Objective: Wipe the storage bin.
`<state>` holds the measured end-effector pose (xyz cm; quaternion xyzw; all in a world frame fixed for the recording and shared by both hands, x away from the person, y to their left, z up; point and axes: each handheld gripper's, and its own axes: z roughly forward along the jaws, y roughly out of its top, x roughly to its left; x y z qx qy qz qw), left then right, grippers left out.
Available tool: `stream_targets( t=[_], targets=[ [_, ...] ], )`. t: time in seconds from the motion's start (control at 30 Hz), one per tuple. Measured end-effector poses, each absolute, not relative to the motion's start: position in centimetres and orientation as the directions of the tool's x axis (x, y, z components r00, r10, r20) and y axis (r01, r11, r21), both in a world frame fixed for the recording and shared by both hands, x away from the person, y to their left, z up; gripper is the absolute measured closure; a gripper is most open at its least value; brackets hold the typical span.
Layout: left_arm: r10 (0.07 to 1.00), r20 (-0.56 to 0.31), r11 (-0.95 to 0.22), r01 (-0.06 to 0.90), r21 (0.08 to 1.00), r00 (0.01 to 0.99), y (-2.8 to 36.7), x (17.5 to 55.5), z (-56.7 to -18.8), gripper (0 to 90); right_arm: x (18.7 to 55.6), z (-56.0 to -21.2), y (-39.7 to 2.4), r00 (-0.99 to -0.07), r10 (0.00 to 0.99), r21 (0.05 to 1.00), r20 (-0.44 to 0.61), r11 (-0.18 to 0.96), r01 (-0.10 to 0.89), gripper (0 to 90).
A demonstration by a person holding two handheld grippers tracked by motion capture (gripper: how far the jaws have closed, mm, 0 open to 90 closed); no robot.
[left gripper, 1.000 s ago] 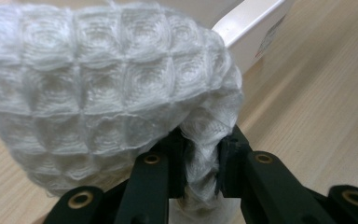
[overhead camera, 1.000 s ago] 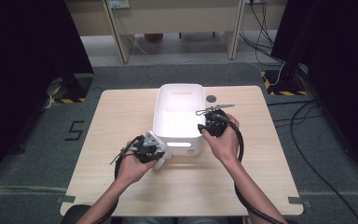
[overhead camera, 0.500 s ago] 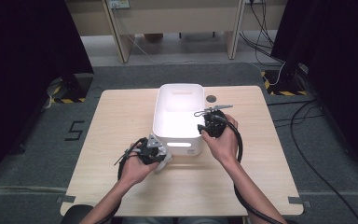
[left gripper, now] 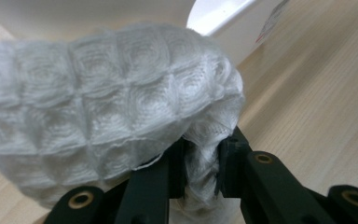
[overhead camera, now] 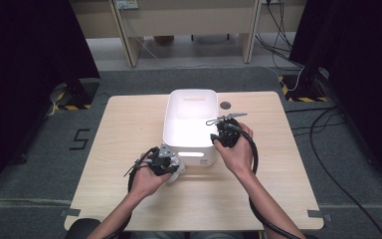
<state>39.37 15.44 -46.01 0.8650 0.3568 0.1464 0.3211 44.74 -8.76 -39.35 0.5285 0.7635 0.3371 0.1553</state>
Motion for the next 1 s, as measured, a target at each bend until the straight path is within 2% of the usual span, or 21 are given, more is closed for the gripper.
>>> stream_targets(
  t=[0.4,1.0],
  targets=[
    [0.702,0.019,-0.538,0.514,0.668,0.712,14.6,39.2,-45.8,76.4,44.8,-39.3,-8.7,-0.394,0.911,0.678,0.123,0.212,0.703,66.4],
    [0.711,0.017,-0.495,0.483,0.722,0.703,15.1,38.7,-42.8,76.4,44.7,-39.4,-8.5,-0.397,0.909,0.681,0.129,0.21,0.701,65.3]
  ],
)
